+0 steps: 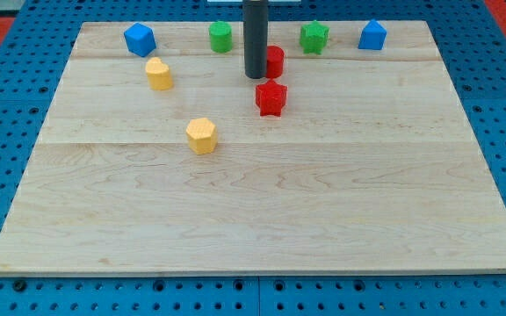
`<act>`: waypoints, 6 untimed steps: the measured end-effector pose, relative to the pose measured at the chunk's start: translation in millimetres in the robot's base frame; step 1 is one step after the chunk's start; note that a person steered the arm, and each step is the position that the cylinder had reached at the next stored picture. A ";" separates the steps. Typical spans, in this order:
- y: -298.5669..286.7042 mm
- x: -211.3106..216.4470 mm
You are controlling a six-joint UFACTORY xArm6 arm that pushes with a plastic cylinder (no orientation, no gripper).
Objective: Push the yellow hexagon towards the center of the board
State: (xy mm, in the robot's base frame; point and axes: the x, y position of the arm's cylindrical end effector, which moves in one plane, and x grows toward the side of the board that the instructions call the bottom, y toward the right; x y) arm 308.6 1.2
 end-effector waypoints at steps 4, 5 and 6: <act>-125.7 86.1; -83.0 115.7; -78.7 121.7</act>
